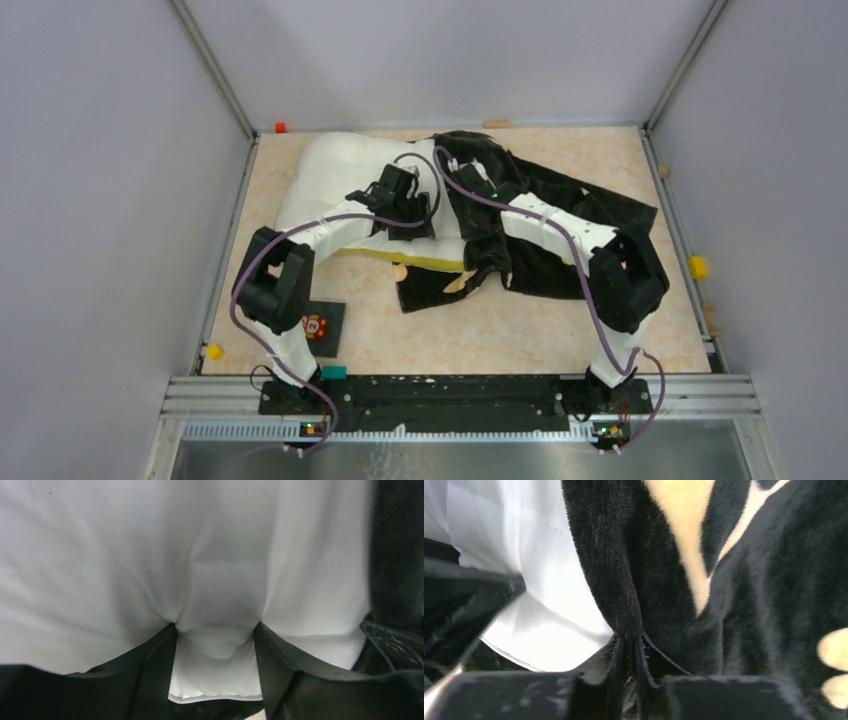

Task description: Put the pillow into the pillowcase

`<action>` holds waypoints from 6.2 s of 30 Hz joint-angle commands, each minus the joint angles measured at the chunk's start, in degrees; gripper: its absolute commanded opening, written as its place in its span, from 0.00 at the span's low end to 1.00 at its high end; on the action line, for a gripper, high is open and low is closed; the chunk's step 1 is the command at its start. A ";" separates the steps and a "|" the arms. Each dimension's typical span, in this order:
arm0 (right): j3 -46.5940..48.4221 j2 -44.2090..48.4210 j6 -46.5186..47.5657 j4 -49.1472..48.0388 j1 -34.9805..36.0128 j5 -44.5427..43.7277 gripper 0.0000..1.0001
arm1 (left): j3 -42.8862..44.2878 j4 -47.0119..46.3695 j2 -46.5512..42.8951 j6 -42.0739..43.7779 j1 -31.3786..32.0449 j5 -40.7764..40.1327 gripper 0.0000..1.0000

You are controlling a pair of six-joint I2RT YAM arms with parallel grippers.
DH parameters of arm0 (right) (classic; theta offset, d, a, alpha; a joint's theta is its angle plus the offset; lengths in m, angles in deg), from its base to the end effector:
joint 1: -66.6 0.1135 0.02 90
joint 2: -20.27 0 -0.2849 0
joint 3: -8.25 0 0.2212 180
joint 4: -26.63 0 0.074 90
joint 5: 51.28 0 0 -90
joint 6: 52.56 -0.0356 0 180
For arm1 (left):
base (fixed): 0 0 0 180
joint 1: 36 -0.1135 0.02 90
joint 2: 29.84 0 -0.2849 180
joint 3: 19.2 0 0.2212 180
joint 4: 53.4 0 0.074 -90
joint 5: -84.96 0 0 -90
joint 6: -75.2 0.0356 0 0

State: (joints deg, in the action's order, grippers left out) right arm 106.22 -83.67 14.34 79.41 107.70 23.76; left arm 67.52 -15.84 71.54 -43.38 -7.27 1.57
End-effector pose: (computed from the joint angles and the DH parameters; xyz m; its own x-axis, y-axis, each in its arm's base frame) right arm 0.2810 0.2329 0.2743 -0.8022 -0.1968 -0.5638 -0.2386 0.9711 0.0005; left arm 0.3113 -0.1753 0.2504 -0.8666 -0.0669 -0.4945 0.1421 0.9169 -0.3730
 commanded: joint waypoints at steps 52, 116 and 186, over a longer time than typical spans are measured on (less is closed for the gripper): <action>-6.21 13.04 -0.91 -7.02 5.69 4.80 0.47 | 2.98 -7.46 -3.75 -12.24 -2.41 9.70 0.55; 33.35 -4.27 -2.88 -10.32 -4.05 17.35 0.00 | -18.23 -23.67 -3.44 -20.57 -12.02 18.68 0.96; -19.76 25.06 -45.92 -93.92 -19.39 56.96 0.00 | -24.80 -43.46 2.16 -34.96 -11.46 34.67 0.93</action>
State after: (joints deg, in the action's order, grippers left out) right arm 84.69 -61.23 -26.22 3.74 88.58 77.02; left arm 48.00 -44.62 72.92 -65.93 -19.75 32.61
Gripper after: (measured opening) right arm 0.033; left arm 0.925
